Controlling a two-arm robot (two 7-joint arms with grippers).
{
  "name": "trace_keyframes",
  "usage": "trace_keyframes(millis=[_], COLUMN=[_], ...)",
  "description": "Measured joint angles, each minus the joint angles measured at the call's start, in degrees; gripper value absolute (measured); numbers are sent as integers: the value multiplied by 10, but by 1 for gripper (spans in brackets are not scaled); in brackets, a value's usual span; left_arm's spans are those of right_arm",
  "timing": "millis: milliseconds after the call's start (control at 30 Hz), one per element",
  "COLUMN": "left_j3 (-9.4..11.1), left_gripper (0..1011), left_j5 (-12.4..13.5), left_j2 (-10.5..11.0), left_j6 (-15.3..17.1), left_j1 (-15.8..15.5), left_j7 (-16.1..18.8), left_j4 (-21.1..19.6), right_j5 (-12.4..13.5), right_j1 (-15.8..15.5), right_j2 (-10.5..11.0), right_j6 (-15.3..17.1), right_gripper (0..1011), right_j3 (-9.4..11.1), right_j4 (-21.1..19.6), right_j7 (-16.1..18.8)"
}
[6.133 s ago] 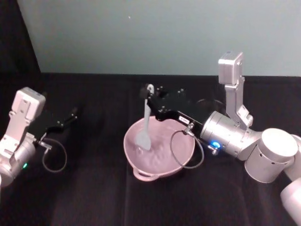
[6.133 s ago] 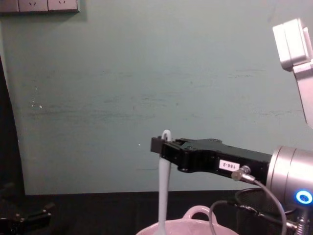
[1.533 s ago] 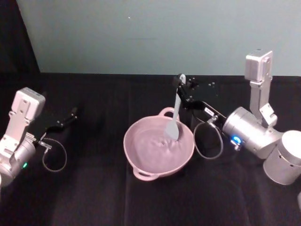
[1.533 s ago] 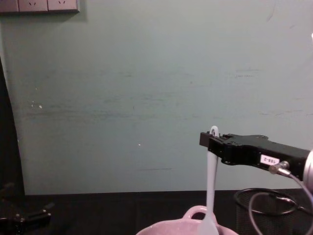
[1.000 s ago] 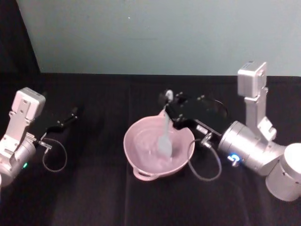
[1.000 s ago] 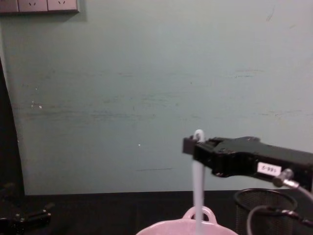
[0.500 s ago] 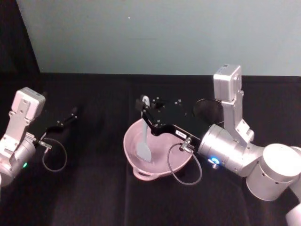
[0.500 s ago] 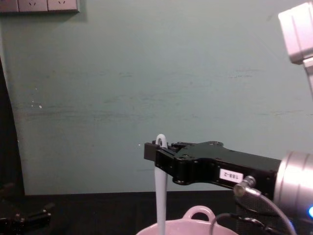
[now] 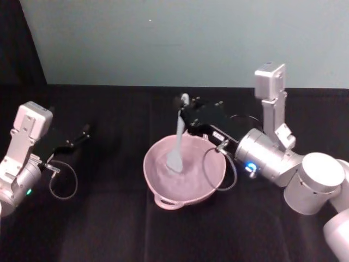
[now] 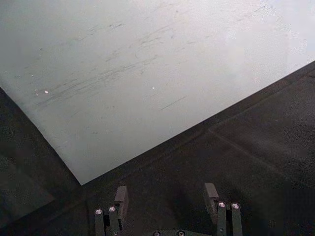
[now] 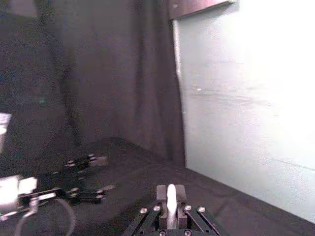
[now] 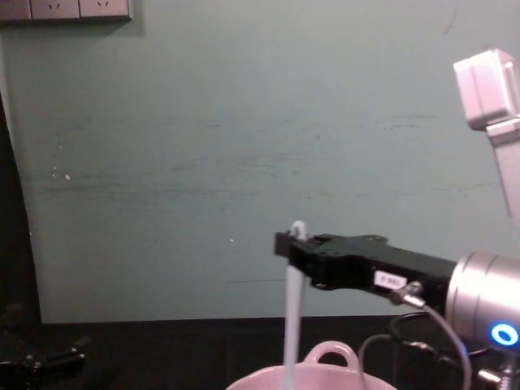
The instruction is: Use the one hand to pick up the spoon and stir the clear water in the bowl.
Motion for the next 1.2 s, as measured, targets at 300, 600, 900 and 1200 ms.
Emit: trace_keyframes(millis=[300, 600, 900, 1200], left_j3=[0, 0, 0, 0], left_gripper=[1011, 1011, 1011, 1011], left_j5=[0, 0, 0, 0], left_j2=[0, 0, 0, 0], left_j6=[0, 0, 0, 0], left_j1=[0, 0, 0, 0], left_j7=[0, 0, 0, 0], left_j4=[0, 0, 0, 0], right_j5=[1, -8, -16, -19], right_j1=[-10, -37, -70, -75], right_j2=[18, 43, 56, 45], right_j6=[-6, 6, 17, 21], right_gripper=[109, 108, 109, 108], right_j3=[34, 40, 25, -1], right_j4=[-5, -52, -104, -117], right_j7=[-12, -13, -5, 5])
